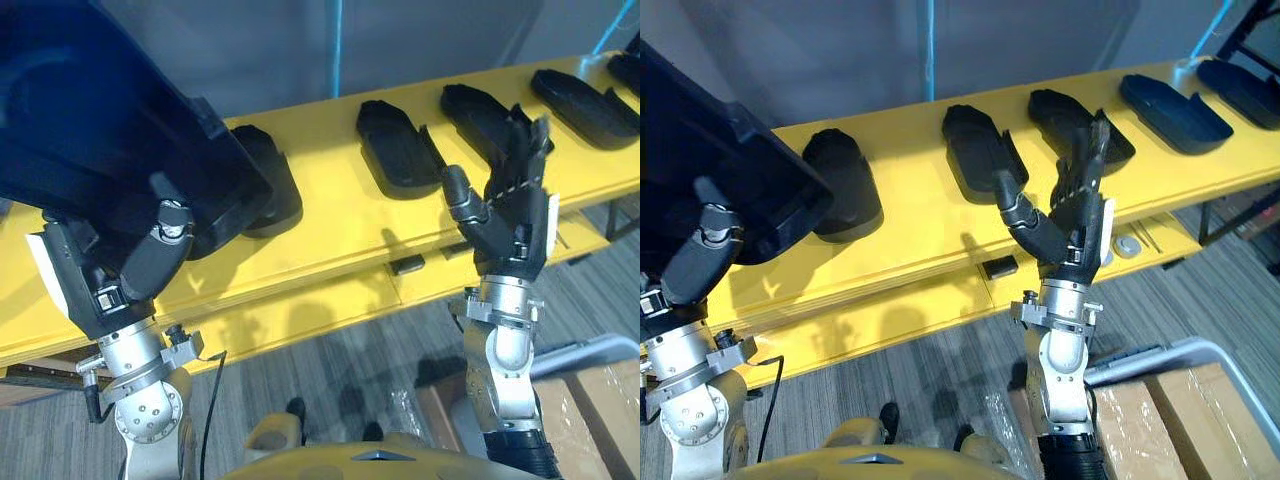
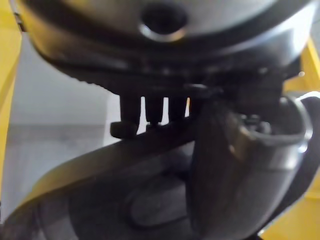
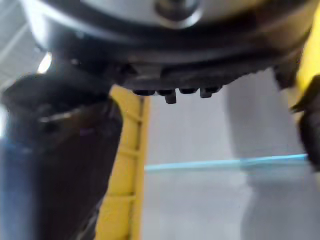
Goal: Walk over and take three plastic housings, then place them on the shelf
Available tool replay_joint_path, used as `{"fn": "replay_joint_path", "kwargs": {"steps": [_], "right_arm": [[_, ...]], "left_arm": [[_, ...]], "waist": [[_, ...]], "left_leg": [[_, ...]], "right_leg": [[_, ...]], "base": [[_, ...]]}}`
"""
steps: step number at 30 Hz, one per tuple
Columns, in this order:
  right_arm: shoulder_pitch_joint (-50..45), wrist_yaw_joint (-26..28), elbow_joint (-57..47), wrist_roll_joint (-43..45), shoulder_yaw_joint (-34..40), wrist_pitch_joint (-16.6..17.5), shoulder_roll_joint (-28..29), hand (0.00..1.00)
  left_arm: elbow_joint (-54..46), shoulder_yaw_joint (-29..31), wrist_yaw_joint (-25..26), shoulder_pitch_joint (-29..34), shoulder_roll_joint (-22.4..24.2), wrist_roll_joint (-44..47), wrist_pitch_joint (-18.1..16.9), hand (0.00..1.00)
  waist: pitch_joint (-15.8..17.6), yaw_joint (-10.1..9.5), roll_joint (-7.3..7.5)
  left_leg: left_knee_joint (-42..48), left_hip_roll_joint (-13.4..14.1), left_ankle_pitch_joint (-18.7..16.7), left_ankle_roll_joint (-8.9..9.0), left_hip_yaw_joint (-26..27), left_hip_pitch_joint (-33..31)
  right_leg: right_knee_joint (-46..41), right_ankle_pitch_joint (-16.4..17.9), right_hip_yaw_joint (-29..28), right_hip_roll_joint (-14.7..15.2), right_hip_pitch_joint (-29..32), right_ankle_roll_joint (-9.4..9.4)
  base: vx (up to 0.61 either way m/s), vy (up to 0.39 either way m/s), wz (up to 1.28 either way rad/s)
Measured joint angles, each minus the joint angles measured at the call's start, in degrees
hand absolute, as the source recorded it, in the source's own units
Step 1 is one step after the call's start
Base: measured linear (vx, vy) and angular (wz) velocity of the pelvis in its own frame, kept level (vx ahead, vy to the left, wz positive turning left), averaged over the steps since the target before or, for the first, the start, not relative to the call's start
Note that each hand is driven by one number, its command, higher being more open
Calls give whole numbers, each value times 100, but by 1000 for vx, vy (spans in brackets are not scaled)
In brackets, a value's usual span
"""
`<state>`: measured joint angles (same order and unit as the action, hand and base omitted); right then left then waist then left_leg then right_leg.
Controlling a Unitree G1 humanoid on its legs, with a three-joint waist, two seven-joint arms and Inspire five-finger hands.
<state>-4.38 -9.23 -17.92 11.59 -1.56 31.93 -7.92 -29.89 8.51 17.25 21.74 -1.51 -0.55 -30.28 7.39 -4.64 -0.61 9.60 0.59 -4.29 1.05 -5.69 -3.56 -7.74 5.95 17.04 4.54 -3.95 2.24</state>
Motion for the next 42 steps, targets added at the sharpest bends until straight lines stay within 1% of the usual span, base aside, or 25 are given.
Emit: {"fn": "replay_joint_path", "kwargs": {"steps": [5,10,13,15,19,20,21,22,23,24,25,26,27,28,29,30,31,32,33,34,35,37,39,40,42], "right_arm": [[-1,-105,-484,-121,-17,358,0,100],[-678,-115,-480,-103,-156,338,427,100],[-1063,-156,-468,-125,-78,334,516,100],[-1084,-237,-317,-228,74,334,404,100],[-1013,-220,102,-200,236,349,147,100],[-896,-158,301,-176,339,345,124,100],[-695,-66,463,-160,412,325,81,100],[-635,-27,479,-122,428,325,56,100],[-543,45,478,102,421,337,14,100],[-488,102,498,440,453,344,-48,100],[-469,140,532,600,480,344,-85,100],[-453,330,624,1050,582,342,-101,100],[-452,417,744,1351,701,341,-54,100],[-449,417,809,1424,765,342,25,100],[-437,382,978,1416,876,338,212,100],[-410,341,1205,1394,868,294,421,100],[-410,328,1284,1352,848,239,500,100],[-436,326,1357,1270,714,181,637,100],[-437,314,1350,1100,630,170,746,100],[-419,301,1317,782,512,171,858,100],[-423,306,1295,654,467,171,879,100],[-499,321,992,420,374,149,871,100],[-500,286,720,194,362,113,858,100],[-497,248,571,-5,362,109,811,100],[-500,172,516,-133,400,85,672,100]], "left_arm": [[-156,5,-14,137,113,44,-88,0],[-173,-144,-10,196,126,47,-98,0],[-170,-489,-165,238,134,51,-100,0],[-157,-645,-253,250,127,47,-107,0],[-25,-465,-211,235,78,96,-179,0],[196,-404,-158,119,61,96,-199,0],[310,-368,-40,94,69,137,-208,0],[355,-359,-6,93,61,194,-208,0],[447,-346,-3,91,77,219,-211,0],[509,-344,-24,84,80,128,-218,0],[519,-344,-28,81,79,-1,-217,0],[526,-345,-128,44,72,-257,-206,0],[525,-341,-311,-22,-31,-468,-189,0],[525,-341,-431,-89,-148,-499,-181,0],[528,-308,-725,-283,-415,-500,-99,0],[617,-235,-986,-480,-698,-464,-5,0],[661,-178,-1080,-509,-803,-456,55,0],[749,-44,-1242,-544,-929,-452,179,0],[751,75,-1313,-540,-971,-448,282,0],[751,263,-1441,-543,-966,-315,339,0],[751,323,-1516,-545,-966,-144,348,0],[736,355,-1706,-619,-892,495,439,0],[707,302,-1727,-620,-680,691,559,0],[705,276,-1649,-619,-530,698,689,0],[702,92,-1465,-621,-454,657,896,0]], "waist": [[-70,-80,110],[-97,-16,164],[-124,261,112],[-134,334,-13],[-114,336,-24],[-109,402,240],[-49,298,258],[-52,313,176],[-64,356,-3],[-95,376,-132],[-108,404,-165],[-148,482,-252],[-204,624,-344],[-210,698,-375],[-162,775,-409],[-55,742,-318],[-23,710,-299],[16,629,-277],[45,597,-270],[66,562,-280],[67,560,-282],[57,614,-255],[44,613,-232],[41,610,-226],[48,655,-262]], "left_leg": [[-54,-45,24,39,-75,-12],[-270,-188,157,72,-151,-20],[-336,265,31,-70,1417,-140],[-317,391,316,-348,1773,-209],[-326,-60,909,22,1673,-289],[-95,-378,1430,346,1481,-554],[598,-201,1149,-67,1540,-747],[919,20,999,-73,1548,-809],[1279,432,826,-35,1496,-772],[1366,662,831,-41,1436,-647],[1374,728,873,-41,1435,-572],[1310,655,628,193,1452,-500],[1232,574,169,200,1639,-481],[1182,546,-42,260,1645,-474],[1069,454,-360,403,1642,-427],[1004,271,-353,370,1659,-333],[951,231,-353,351,1667,-291],[807,184,-311,272,1700,-204],[681,160,-263,166,1714,-157],[409,152,-183,-3,1700,-106],[296,155,-136,-78,1638,-106],[-186,79,150,-292,1392,-107],[-399,-7,284,-348,1324,-105],[-474,-105,359,-337,1308,-125],[-526,-196,507,-306,1233,-215]], "right_leg": [[95,33,78,10,-75,-54],[88,187,222,128,-164,-145],[42,172,821,314,-222,-56],[-159,260,936,390,-175,-30],[-875,768,704,883,117,164],[-1036,774,682,1395,263,207],[-1009,611,613,1589,318,335],[-1005,562,580,1610,300,391],[-1057,533,506,1660,271,445],[-1159,514,364,1793,338,544],[-1224,519,312,1881,377,626],[-1336,516,248,2043,435,795],[-1306,430,315,2167,392,948],[-1260,357,378,2221,348,1052],[-1150,173,500,2294,219,1192],[-1037,-126,432,2424,112,1183],[-977,-332,395,2431,91,1144],[-896,-765,339,2427,94,1007],[-897,-1035,394,2423,127,755],[-917,-1173,450,2302,247,372],[-927,-972,374,2113,268,332],[-876,-123,87,1210,264,322],[-553,195,33,730,237,186],[-171,262,8,551,142,60],[82,155,3,566,79,168]], "base": [[23,11,22],[-72,23,29],[-86,32,91],[-54,115,80],[-54,132,42],[-102,115,10],[-119,148,-6],[-96,209,-37],[-82,317,-31],[-54,254,-30],[-40,357,-21],[-16,399,17],[1,498,40],[45,477,73],[60,485,62],[43,460,45],[11,411,9],[-22,344,-1],[-49,409,0],[-49,287,10],[-34,183,31],[-6,61,62],[5,59,39],[31,63,28],[35,54,24]]}}
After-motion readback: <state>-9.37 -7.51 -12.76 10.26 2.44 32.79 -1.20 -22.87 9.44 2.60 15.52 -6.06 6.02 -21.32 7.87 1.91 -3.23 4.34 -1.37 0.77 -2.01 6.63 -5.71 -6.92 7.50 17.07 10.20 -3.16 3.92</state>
